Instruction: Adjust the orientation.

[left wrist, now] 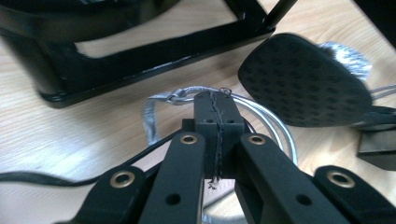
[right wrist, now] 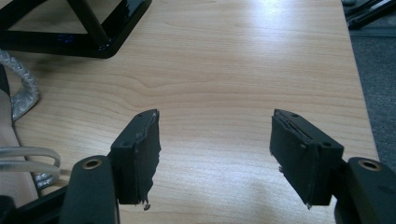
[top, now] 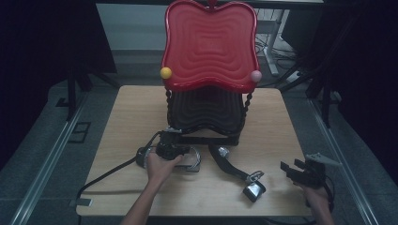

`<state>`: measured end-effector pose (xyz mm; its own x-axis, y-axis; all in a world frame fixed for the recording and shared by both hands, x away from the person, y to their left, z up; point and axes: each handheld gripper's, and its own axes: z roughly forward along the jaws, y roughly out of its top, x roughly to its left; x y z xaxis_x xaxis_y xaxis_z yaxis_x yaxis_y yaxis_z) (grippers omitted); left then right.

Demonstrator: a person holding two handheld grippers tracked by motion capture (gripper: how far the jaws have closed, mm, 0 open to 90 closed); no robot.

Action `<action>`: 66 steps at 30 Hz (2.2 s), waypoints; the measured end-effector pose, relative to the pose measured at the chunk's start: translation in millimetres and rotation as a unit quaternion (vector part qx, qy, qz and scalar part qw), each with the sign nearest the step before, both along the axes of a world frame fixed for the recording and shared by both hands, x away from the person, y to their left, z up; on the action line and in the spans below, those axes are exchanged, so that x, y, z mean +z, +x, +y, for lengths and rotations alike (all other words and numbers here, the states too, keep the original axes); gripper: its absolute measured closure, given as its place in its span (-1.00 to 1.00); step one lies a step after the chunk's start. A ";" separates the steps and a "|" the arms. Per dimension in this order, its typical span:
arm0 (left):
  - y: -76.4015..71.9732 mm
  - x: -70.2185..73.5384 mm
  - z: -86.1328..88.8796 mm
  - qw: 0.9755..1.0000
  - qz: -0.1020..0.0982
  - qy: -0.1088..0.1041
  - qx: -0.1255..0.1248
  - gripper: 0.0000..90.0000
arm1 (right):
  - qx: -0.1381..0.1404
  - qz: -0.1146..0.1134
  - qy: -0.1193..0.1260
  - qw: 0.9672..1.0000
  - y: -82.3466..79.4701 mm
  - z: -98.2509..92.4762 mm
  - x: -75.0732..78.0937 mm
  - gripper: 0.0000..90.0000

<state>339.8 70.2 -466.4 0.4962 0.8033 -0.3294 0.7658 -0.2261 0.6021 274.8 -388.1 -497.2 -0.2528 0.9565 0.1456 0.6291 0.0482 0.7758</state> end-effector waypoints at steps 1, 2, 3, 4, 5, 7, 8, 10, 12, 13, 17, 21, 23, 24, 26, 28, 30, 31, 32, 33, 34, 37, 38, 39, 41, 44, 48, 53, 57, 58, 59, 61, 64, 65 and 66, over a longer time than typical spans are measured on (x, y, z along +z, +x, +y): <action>0.0 0.0 0.0 1.000 0.000 0.000 0.000 1.00 | 0.000 0.000 0.000 1.000 0.0 0.0 0.0 -0.26; 2.5 -3.1 -1.8 1.000 0.006 -0.004 0.001 1.00 | -0.001 0.001 -0.001 1.000 -0.1 -0.7 0.1 -0.26; 4.2 -5.3 -3.0 1.000 0.008 -0.005 0.003 1.00 | -0.001 0.002 0.000 1.000 -0.2 -1.5 0.1 -0.26; 6.8 -9.1 -4.6 1.000 0.013 -0.002 0.006 1.00 | -0.002 0.001 0.000 1.000 -0.2 -1.8 -0.1 -0.26; 8.9 -12.5 -5.7 1.000 0.017 0.003 0.007 1.00 | -0.004 0.001 0.001 1.000 0.0 -2.1 -0.5 -0.26; 10.3 -16.7 -7.2 1.000 0.018 0.005 0.009 1.00 | -0.005 0.004 0.001 1.000 0.1 -2.3 -0.8 -0.26; 10.5 -16.5 -7.4 1.000 0.019 0.005 0.008 1.00 | -0.005 0.004 0.001 1.000 0.1 -2.3 -0.8 -0.26; 10.6 -16.9 -7.1 1.000 0.019 0.004 0.007 1.00 | -0.004 0.006 0.000 1.000 0.2 -2.0 -0.9 -0.26; 11.5 -17.0 -6.6 1.000 0.021 0.002 0.006 1.00 | -0.003 0.005 -0.002 1.000 0.5 -1.1 -1.3 -0.26; 12.6 -17.5 -7.0 1.000 0.020 0.002 0.010 1.00 | -0.003 0.006 -0.003 1.000 0.5 0.3 -1.4 -0.26; 17.0 -24.2 -10.3 1.000 0.023 0.000 0.021 1.00 | 0.000 0.005 -0.007 1.000 0.2 2.4 -1.0 -0.26; 11.0 -24.6 -10.5 1.000 0.021 0.002 0.008 1.00 | -0.001 0.005 -0.007 1.000 0.6 1.2 -1.5 -0.26; 7.0 -24.5 -10.7 1.000 0.023 0.002 0.003 1.00 | -0.001 0.009 -0.008 1.000 1.0 -0.1 -2.5 -0.26; 7.0 -24.5 -10.7 1.000 0.023 0.002 0.003 1.00 | -0.001 0.009 -0.008 1.000 1.0 -0.1 -2.5 -0.26; 1.2 -26.0 -7.2 0.999 0.031 -0.013 -0.005 1.00 | -0.003 0.009 -0.006 1.000 0.6 -0.3 -2.5 -0.26; -6.5 -27.6 -3.4 0.999 0.036 -0.024 -0.014 1.00 | -0.003 0.006 -0.006 1.000 -0.4 0.0 -0.7 -0.26; -18.5 -26.5 -2.5 0.999 0.033 -0.014 -0.028 1.00 | -0.002 0.005 -0.007 1.000 -1.0 0.4 0.4 -0.26; -23.3 -25.9 -1.5 0.999 0.032 -0.010 -0.033 1.00 | -0.002 0.004 -0.006 1.000 -0.9 0.9 0.4 -0.26; -30.7 -26.1 1.1 0.999 0.031 -0.008 -0.038 1.00 | -0.002 0.004 -0.007 1.000 -0.9 1.0 0.4 -0.26; -36.0 -26.4 3.7 0.999 0.032 -0.011 -0.039 1.00 | -0.002 0.005 -0.007 1.000 -0.8 1.2 0.3 -0.26; -39.7 -26.3 5.4 0.999 0.033 -0.011 -0.041 1.00 | -0.002 0.005 -0.007 1.000 -0.4 1.7 -0.3 -0.26; -52.7 -25.3 11.8 0.998 0.032 -0.004 -0.050 1.00 | -0.001 0.006 -0.008 1.000 -0.5 2.3 -0.3 -0.26; -55.5 -25.1 13.2 0.998 0.032 -0.003 -0.051 1.00 | -0.001 0.006 -0.008 1.000 -0.5 2.3 -0.3 -0.26; -58.9 -24.9 16.0 0.998 0.033 -0.002 -0.055 1.00 | -0.002 0.005 -0.008 1.000 -0.6 2.4 0.0 -0.26; -66.3 -24.3 23.5 0.997 0.039 0.000 -0.063 1.00 | -0.002 0.003 -0.007 1.000 -0.8 2.4 0.4 -0.26; -74.7 -23.9 33.5 0.997 0.044 0.001 -0.068 1.00 | -0.003 0.006 -0.008 1.000 -0.5 1.8 -0.4 -0.26; -86.0 -22.6 50.4 0.996 0.052 0.005 -0.071 1.00 | -0.003 0.006 -0.009 1.000 -0.5 1.8 -0.5 -0.26; -96.7 -20.6 77.9 0.996 0.064 0.018 -0.067 1.00 | -0.002 0.007 -0.009 1.000 -0.2 3.1 -0.9 -0.26; -99.4 -19.9 92.5 0.996 0.069 0.020 -0.058 1.00 | -0.001 0.008 -0.010 1.000 -0.2 3.4 -1.2 -0.26; -100.0 -19.8 97.6 0.996 0.070 0.022 -0.054 1.00 | 0.000 0.008 -0.010 1.000 -0.2 3.5 -1.2 -0.26; -100.4 -19.6 103.6 0.996 0.071 0.024 -0.051 1.00 | 0.000 0.009 -0.010 1.000 -0.3 3.4 -1.3 -0.26; -101.8 -19.0 112.9 0.996 0.069 0.032 -0.040 1.00 | -0.001 0.009 -0.010 1.000 -0.1 3.5 -1.5 -0.26; -102.4 -18.8 129.4 0.997 0.067 0.035 -0.016 1.00 | 0.001 0.009 -0.011 1.000 0.0 3.4 -1.8 -0.26; -102.5 -18.5 135.4 0.997 0.065 0.033 -0.006 0.96 | 0.001 0.009 -0.012 1.000 0.0 3.7 -2.0 -0.26; -102.5 -18.5 135.4 0.997 0.065 0.033 -0.006 0.93 | 0.001 0.009 -0.012 1.000 0.0 3.7 -2.0 -0.26</action>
<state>237.3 205.6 -484.8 0.4628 0.8196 -0.3377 0.8334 -0.2723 0.4810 274.8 -384.4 -499.2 -0.2522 0.9592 0.1275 0.6434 0.0678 0.7625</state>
